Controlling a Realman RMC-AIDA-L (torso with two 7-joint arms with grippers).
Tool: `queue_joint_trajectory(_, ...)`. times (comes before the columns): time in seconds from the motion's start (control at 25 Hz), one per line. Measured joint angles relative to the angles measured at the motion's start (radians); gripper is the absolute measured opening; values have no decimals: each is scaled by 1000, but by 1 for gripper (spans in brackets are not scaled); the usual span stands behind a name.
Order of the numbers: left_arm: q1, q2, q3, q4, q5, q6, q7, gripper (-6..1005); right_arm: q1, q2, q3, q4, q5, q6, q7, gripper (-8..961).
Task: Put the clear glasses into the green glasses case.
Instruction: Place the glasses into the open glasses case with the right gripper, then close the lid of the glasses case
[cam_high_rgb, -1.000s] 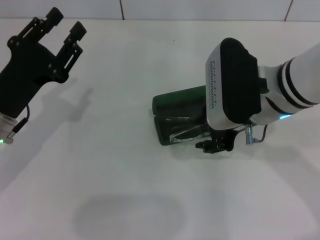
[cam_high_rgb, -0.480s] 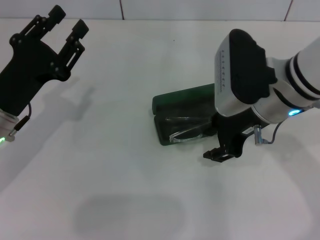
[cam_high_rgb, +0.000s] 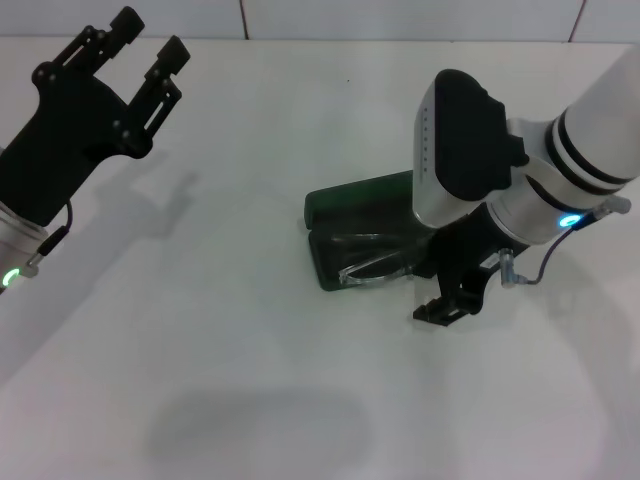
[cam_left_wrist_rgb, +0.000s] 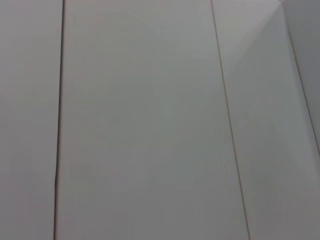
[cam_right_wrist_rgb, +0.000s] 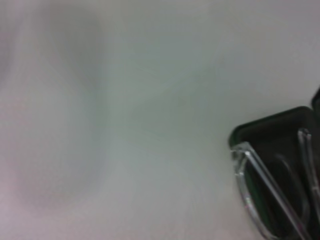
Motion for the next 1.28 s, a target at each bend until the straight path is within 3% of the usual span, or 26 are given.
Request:
queue_joint_trajectory(0.4, -12, 0, 5, 0, 0, -32, 0, 519, 16, -1, 7, 24, -32, 79, 16, 535)
queue_joint_trajectory(0.92, -18, -1, 13, -2, 0, -40, 0, 518, 13, 0, -3, 13, 32, 79, -3, 545)
queue_joint_trajectory(1.04, -15, -1, 12, -2, 0, -37, 0, 518, 0, -3, 1, -13, 32, 67, -1, 547)
queue_joint_trajectory(1.2, -14, -1, 12, -2, 0, -34, -4, 518, -101, -7, 63, -139, 32, 59, -19, 550)
queue_joint_trajectory(1.28, -13, -2, 12, -1, 0, -34, -5, 519, -117, -6, 77, -151, 32, 66, -28, 552)
